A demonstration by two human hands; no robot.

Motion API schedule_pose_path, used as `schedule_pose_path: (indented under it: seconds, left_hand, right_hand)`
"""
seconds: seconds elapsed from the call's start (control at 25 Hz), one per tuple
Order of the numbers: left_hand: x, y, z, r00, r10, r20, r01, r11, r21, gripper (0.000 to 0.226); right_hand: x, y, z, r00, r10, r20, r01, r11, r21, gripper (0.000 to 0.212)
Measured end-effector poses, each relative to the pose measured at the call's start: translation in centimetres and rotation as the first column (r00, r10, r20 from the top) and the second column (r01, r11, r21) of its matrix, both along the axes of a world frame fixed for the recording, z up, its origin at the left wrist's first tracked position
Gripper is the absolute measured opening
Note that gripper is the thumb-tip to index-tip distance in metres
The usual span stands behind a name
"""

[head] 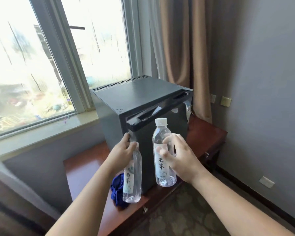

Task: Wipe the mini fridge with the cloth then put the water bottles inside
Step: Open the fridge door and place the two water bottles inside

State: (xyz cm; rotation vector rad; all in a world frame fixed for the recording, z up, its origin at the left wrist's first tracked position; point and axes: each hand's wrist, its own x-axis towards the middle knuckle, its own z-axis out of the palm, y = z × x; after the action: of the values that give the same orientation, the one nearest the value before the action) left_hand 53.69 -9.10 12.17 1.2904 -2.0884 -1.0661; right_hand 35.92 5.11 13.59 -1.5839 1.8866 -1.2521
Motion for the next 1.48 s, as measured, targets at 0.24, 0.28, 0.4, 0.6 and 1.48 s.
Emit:
schedule_pose_path:
  seconds: [0.24,0.28,0.4,0.6,1.48]
  left_hand:
    - [-2.1,8.9,-2.8,0.994,-0.102,-0.032,0.101,0.995,-0.013,0.056]
    - [-2.4,9.7,-3.4,0.990,-0.136,-0.035,0.135,0.991,-0.016,0.051]
    - [-4.0,12.0,-3.7,0.970,-0.241,0.008,0.241,0.967,-0.088,0.044]
    - [-5.7,14.3,-3.1,0.928,-0.369,0.047,0.372,0.925,-0.080,0.031]
    - [-8.0,-5.2,-14.6,0.972,0.168,-0.163,-0.145,0.979,0.142,0.033]
  right_hand:
    - [0.1,3.9,0.7,0.988,0.053,0.147,-0.036,0.992,-0.118,0.045]
    - [-0.1,4.5,1.0,0.987,0.034,0.155,-0.015,0.992,-0.124,0.047]
    - [-1.5,6.2,1.9,0.982,-0.101,0.160,0.128,0.977,-0.171,0.051]
    - [-3.0,9.6,3.1,0.965,-0.171,0.200,0.215,0.950,-0.227,0.042]
    - [-7.2,-9.1,-10.6,0.975,-0.221,-0.021,0.207,0.876,0.436,0.049]
